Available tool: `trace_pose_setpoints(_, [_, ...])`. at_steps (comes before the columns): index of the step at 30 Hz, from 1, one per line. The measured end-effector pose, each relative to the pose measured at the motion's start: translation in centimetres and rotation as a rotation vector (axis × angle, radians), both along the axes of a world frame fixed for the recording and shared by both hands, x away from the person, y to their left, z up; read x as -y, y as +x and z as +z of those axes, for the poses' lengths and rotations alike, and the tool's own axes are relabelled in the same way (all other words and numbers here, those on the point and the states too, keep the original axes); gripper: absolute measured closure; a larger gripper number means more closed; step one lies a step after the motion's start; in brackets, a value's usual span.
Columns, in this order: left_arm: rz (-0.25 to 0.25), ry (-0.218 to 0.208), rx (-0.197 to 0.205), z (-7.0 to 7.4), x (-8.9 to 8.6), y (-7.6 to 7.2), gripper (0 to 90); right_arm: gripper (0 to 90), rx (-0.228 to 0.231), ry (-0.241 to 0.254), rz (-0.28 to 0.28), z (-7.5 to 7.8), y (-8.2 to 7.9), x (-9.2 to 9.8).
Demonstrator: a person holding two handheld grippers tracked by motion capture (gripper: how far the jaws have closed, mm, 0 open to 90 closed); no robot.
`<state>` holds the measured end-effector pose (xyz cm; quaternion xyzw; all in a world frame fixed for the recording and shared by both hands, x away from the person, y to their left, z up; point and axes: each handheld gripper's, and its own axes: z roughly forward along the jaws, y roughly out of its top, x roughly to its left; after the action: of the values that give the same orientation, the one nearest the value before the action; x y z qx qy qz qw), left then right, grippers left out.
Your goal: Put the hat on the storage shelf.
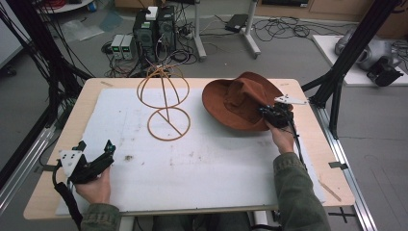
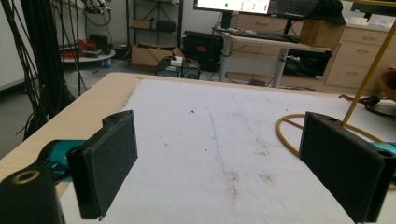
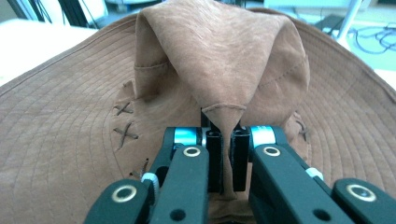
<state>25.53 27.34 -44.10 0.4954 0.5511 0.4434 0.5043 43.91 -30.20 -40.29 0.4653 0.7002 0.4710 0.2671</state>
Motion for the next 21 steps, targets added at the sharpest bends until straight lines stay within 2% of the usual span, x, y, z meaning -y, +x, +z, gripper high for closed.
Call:
trace_pose_setpoints(1, [0.001, 0.001, 0.0, 0.0, 0.0, 0.0, 11.8, 89.4, 0.029, 0.026, -0.006, 0.4, -0.4, 0.0])
trace_pose_setpoints(2, [0.001, 0.0, 0.001, 0.0, 0.0, 0.0, 11.8, 89.4, 0.029, 0.026, -0.006, 0.4, -0.4, 0.0])
trace_pose_setpoints(4, [0.0, -0.001, 0.001, 0.0, 0.0, 0.0, 11.8, 89.4, 0.076, 0.04, -0.01, 0.9, -0.9, -0.1])
trace_pose_setpoints(6, [-0.002, 0.001, -0.003, 0.0, 0.0, 0.0, 11.8, 89.4, 0.138, 0.065, -0.023, 1.6, -1.5, -0.2])
trace_pose_setpoints(7, [-0.005, 0.002, -0.002, 0.0, 0.0, 0.1, 11.8, 89.3, 0.202, 0.101, -0.045, 2.3, -2.1, -0.2])
trace_pose_setpoints(8, [-0.005, 0.003, -0.002, 0.0, 0.1, 0.1, 11.8, 89.3, 0.202, 0.101, -0.045, 2.3, -2.1, -0.2])
trace_pose_setpoints(9, [-0.005, 0.004, -0.002, 0.0, 0.1, 0.1, 11.8, 89.3, 0.249, 0.135, -0.057, 2.7, -2.6, -0.1])
trace_pose_setpoints(10, [-0.005, 0.003, -0.002, 0.0, 0.1, 0.1, 11.8, 89.3, 0.249, 0.135, -0.057, 2.7, -2.6, -0.1])
trace_pose_setpoints(11, [-0.005, 0.004, -0.001, 0.0, 0.1, 0.0, 11.8, 89.3, 0.3, 0.167, -0.07, 3.0, -3.1, 0.1])
trace_pose_setpoints(12, [-0.001, 0.007, -0.002, 0.0, 0.1, 0.0, 11.8, 89.3, 0.325, 0.179, -0.08, 3.2, -3.3, 0.2])
trace_pose_setpoints(15, [0.001, 0.01, 0.001, 0.0, 0.1, 0.0, 11.8, 89.3, 0.351, 0.206, -0.086, 3.5, -3.7, 0.4])
trace_pose_setpoints(18, [0.001, 0.006, -0.001, 0.0, 0.0, 0.0, 11.8, 89.3, 0.392, 0.292, -0.095, 4.1, -4.1, 0.9])
trace_pose_setpoints(21, [0.001, 0.001, -0.002, 0.0, 0.0, 0.0, 11.8, 89.3, 0.4, 0.306, -0.095, 4.3, -4.3, 1.1])
